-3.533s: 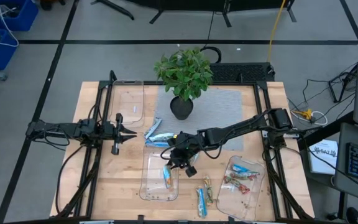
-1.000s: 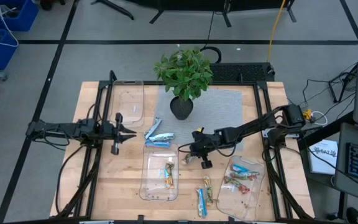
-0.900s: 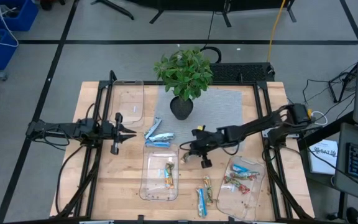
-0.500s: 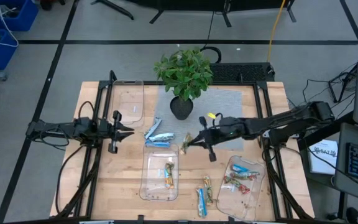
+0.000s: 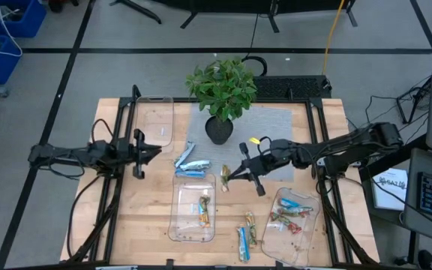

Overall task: Pick and place Granola Bars by type
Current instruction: Put the yellow granola bar into the bottom left transparent bin

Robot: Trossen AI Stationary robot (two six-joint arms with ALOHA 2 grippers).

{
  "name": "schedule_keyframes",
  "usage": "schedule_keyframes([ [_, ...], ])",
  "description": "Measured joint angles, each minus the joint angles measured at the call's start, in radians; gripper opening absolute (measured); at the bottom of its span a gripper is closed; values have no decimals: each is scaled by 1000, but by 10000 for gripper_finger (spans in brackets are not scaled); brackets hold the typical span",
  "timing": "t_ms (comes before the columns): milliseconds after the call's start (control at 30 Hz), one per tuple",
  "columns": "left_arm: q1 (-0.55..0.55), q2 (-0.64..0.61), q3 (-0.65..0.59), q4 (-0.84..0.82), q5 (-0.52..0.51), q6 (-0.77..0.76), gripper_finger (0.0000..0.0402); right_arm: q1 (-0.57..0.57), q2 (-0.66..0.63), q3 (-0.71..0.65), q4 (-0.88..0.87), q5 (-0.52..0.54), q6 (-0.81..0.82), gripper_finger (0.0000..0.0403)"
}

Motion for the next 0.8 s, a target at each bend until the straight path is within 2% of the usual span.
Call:
schedule_keyframes([
  [133,0,160,0,155,16,-1,58,0,7,0,14,-26,-3,0],
  [267,-1,404,43,351,167,48,58,0,14,-1,22,-26,-1,0],
  [367,-13,614,150,398,243,115,58,-5,12,-1,32,-26,1,0],
  [433,-28,757,245,379,275,187,58,-6,13,-1,29,-26,6,0],
  [567,-41,985,445,226,344,322,58,-6,13,-1,30,-26,8,0],
  [700,-39,1109,607,67,346,364,66,-4,13,-1,29,-26,20,0],
  [800,-39,1138,671,39,347,422,94,-4,13,-2,15,-26,27,0],
])
